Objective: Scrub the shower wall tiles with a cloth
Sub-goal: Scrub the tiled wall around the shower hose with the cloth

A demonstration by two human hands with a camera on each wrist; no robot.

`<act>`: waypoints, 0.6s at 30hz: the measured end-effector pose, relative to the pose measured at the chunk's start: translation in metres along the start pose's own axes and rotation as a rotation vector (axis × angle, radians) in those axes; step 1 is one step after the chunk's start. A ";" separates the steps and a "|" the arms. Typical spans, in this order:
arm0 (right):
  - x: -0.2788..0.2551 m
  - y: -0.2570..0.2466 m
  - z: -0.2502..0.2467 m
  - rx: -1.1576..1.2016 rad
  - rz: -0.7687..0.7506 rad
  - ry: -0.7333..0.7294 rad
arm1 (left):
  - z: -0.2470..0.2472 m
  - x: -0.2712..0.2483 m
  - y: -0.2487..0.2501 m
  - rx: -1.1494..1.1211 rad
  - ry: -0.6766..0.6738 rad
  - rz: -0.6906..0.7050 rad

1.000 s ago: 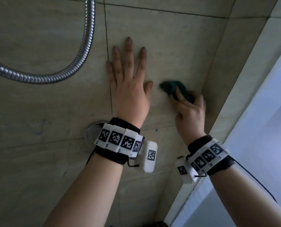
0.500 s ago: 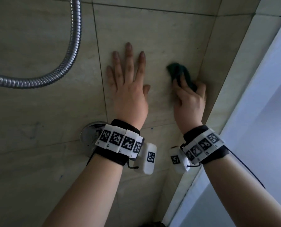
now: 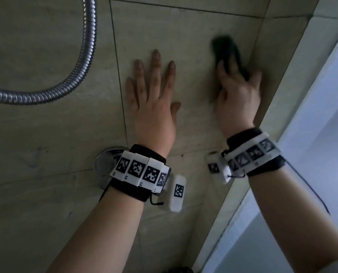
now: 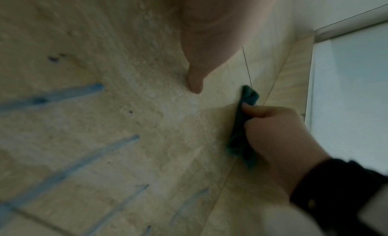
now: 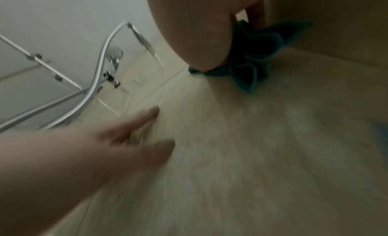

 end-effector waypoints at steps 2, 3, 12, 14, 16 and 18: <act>0.021 0.008 0.005 -0.017 0.097 -0.034 | 0.000 -0.001 0.000 0.008 0.001 0.002; 0.023 0.010 0.007 -0.036 0.118 -0.041 | 0.000 -0.001 0.000 0.005 0.003 0.000; -0.089 0.010 0.009 -0.095 0.000 -0.118 | 0.004 -0.003 0.006 -0.048 0.029 -0.032; -0.118 0.008 0.009 -0.067 -0.004 -0.191 | 0.005 -0.002 0.008 -0.061 0.040 -0.046; -0.135 0.008 0.009 -0.055 0.007 -0.261 | 0.005 -0.002 0.009 -0.060 0.031 -0.050; -0.140 0.009 0.006 -0.056 0.029 -0.295 | 0.005 -0.001 0.009 -0.060 0.024 -0.051</act>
Point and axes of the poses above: each hand's wrist, its own x-axis towards the middle knuckle, its own z-axis out of the palm, y = z × x, the point moved 5 cm from there along x, towards the middle knuckle, and after that the axes turned 15 degrees about y, right-handed, at the moved point
